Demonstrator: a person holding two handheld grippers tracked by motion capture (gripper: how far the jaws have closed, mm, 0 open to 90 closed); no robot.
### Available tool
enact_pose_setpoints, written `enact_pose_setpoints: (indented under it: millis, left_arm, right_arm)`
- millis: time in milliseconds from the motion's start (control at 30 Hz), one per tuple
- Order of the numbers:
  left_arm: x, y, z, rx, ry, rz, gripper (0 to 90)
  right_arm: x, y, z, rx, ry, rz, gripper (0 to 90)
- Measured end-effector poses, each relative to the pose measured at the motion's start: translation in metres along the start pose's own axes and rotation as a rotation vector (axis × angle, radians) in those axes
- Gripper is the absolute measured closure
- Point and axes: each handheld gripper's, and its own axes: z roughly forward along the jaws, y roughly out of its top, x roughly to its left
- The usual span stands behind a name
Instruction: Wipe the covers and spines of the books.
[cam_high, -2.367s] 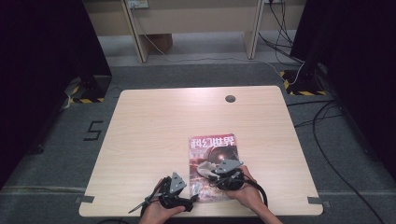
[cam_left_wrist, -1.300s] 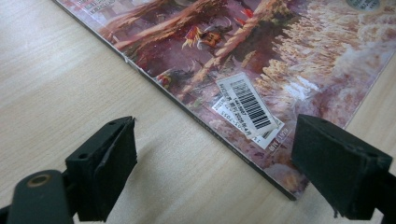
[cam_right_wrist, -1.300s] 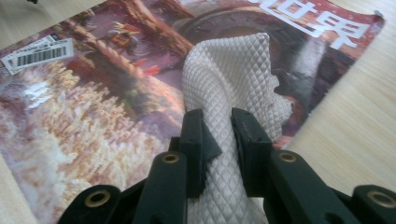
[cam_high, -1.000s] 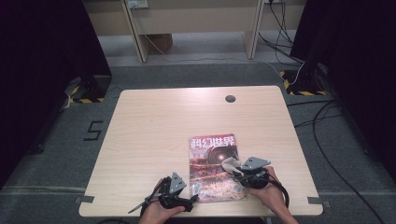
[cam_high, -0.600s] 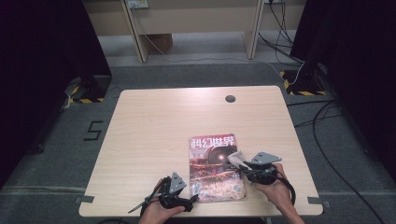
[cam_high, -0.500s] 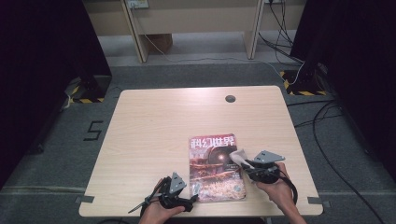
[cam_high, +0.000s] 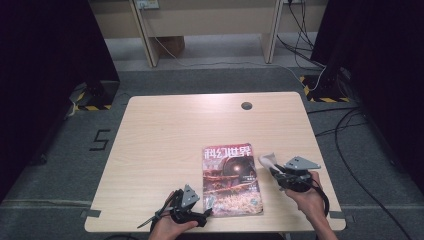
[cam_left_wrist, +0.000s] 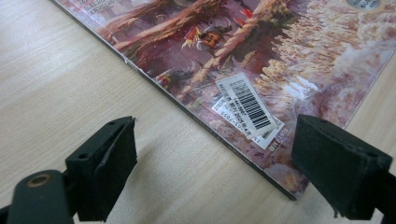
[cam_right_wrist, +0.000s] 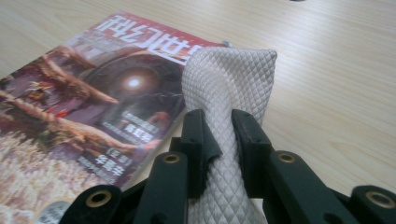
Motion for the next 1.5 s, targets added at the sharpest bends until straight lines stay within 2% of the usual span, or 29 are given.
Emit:
enact_pose_setpoints:
  millis: [300, 500, 567, 900, 1000, 1067, 1167, 1300, 1433, 1500]
  left_arm:
    - [0.000, 0.000, 0.000, 0.002, 0.001, 0.000, 13.3]
    - [0.000, 0.000, 0.000, 0.000, 0.000, -0.001, 13.3]
    - [0.000, 0.000, 0.000, 0.001, 0.000, -0.002, 13.4]
    - [0.000, 0.000, 0.000, 0.001, 0.000, -0.002, 13.3]
    - [0.000, 0.000, 0.000, 0.002, 0.001, -0.001, 13.3]
    - [0.000, 0.000, 0.000, 0.001, -0.001, -0.002, 13.3]
    - [0.000, 0.000, 0.000, 0.002, 0.000, -0.001, 13.3]
    - [0.000, 0.000, 0.000, 0.000, 0.000, -0.001, 13.3]
    - [0.000, 0.000, 0.000, 0.001, 0.000, -0.003, 13.3]
    - [0.000, 0.000, 0.000, 0.001, -0.001, -0.002, 13.3]
  right_arm:
    - [-0.031, -0.012, -0.004, 0.022, -0.089, 0.055, 75.8]
    - [-0.043, -0.019, -0.004, 0.049, -0.120, 0.086, 75.7]
    - [-0.046, -0.021, -0.002, 0.062, -0.120, 0.082, 75.5]
    - [-0.048, -0.027, 0.008, 0.130, -0.117, 0.076, 72.7]
    - [-0.048, -0.028, 0.010, 0.130, -0.123, 0.087, 66.9]
    - [-0.049, -0.028, 0.009, 0.128, -0.119, 0.094, 59.8]
    - [-0.048, -0.025, 0.007, 0.090, -0.136, 0.115, 48.2]
    - [-0.043, -0.022, 0.004, 0.047, -0.133, 0.136, 42.2]
    - [-0.035, -0.017, 0.004, 0.009, -0.123, 0.125, 39.3]
    - [-0.028, -0.015, 0.004, -0.006, -0.099, 0.121, 39.0]
